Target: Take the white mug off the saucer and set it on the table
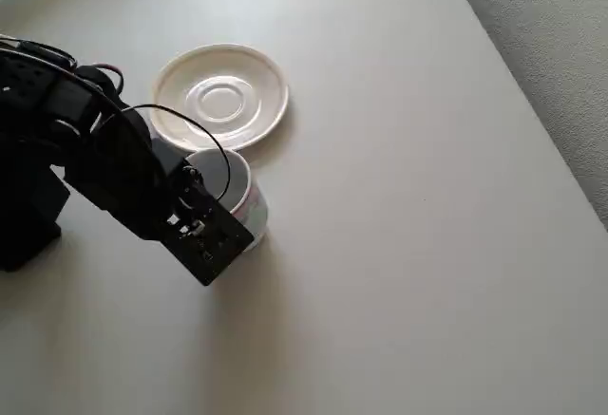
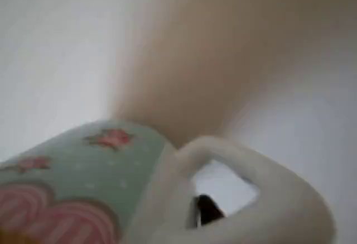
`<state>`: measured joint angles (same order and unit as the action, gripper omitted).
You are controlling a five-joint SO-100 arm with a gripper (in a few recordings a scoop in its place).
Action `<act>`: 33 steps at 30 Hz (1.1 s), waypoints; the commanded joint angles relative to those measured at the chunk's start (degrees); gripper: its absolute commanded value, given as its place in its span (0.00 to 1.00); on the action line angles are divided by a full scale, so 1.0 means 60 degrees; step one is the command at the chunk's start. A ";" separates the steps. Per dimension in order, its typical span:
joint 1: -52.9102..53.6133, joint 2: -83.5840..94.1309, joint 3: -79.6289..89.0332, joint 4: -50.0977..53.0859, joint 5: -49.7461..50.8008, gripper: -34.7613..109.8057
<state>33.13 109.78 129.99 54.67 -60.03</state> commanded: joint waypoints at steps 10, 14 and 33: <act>-0.0293 0.2183 0.0190 0.1787 0.0513 0.45; -0.0806 0.3838 0.0190 0.2710 0.0938 0.45; -0.5596 1.3037 0.1450 0.5361 0.7178 0.28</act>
<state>5.36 181.67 135.79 86.75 -30.15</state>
